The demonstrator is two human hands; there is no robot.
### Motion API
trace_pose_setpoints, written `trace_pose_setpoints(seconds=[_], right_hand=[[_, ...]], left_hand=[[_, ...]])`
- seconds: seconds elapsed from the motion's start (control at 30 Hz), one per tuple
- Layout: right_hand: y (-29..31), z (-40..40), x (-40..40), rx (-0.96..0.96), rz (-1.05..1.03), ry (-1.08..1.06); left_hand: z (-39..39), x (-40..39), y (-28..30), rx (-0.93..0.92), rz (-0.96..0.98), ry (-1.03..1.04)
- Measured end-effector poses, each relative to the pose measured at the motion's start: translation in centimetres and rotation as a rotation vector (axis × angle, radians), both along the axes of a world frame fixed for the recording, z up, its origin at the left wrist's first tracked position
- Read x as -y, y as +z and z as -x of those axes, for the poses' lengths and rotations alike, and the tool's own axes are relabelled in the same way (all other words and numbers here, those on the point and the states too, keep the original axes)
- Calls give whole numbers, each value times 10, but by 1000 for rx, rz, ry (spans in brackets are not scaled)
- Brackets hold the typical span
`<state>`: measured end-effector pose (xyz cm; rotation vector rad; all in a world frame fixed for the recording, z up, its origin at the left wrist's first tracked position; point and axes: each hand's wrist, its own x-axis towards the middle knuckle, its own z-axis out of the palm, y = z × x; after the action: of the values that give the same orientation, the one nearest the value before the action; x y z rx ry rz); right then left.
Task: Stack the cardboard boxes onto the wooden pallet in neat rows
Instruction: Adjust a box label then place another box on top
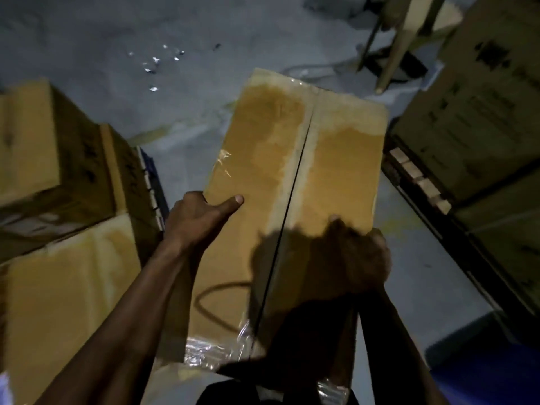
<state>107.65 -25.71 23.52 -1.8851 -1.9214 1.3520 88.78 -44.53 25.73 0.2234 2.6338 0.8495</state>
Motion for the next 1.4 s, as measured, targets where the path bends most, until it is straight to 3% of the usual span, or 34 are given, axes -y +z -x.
trace_pose_setpoints(seconds=[0.43,0.6,0.77,1.13,1.4], right_hand=[[88,26,212,-90,-245,537],[97,60,270,-78,-263,716],[98,101,309,-82,-279,889],[82,172,386,-120,-230,1100],[55,210,469,-90,-226,1106]], left_hand=[[-87,292,67,3,-125,492],[-104,357,75,-45,-237,727],[-112,393,80,-12,-110,884],[-93,464,66,-8,-89,1033],[-46,550,36,26,-71,937]])
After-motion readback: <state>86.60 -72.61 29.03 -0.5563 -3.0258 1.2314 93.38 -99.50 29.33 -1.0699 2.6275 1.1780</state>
